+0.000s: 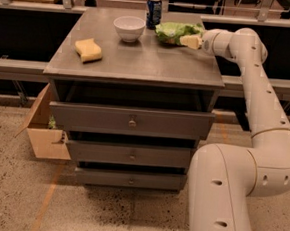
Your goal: Move green rice chip bag near sponge
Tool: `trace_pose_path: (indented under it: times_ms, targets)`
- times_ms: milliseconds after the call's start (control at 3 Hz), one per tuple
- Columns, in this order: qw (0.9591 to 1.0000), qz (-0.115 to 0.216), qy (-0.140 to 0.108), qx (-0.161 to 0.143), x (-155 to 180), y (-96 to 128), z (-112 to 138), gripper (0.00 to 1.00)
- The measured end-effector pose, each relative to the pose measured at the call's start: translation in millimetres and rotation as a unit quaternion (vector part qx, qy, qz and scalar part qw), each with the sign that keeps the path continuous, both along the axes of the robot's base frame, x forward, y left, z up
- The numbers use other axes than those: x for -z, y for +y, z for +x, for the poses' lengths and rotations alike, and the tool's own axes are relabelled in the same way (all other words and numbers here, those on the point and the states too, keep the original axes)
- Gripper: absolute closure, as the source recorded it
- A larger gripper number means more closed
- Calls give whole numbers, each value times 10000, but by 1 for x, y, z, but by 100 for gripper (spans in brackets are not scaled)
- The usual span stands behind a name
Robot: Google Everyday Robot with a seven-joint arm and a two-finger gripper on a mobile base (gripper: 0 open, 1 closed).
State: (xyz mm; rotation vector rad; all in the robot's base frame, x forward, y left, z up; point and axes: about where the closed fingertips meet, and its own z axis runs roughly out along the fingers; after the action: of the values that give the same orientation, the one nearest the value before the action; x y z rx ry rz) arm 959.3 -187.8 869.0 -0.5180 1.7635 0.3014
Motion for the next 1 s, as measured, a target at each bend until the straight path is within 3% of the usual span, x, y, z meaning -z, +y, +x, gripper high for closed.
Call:
trace_pose_path:
  times_ms: [333, 667, 1000]
  targets:
    - [9996, 103, 119, -220, 6, 13, -5, 70]
    - [9993, 123, 184, -317, 9, 20, -7, 93]
    - [9993, 95, 228, -294, 9, 20, -7, 100]
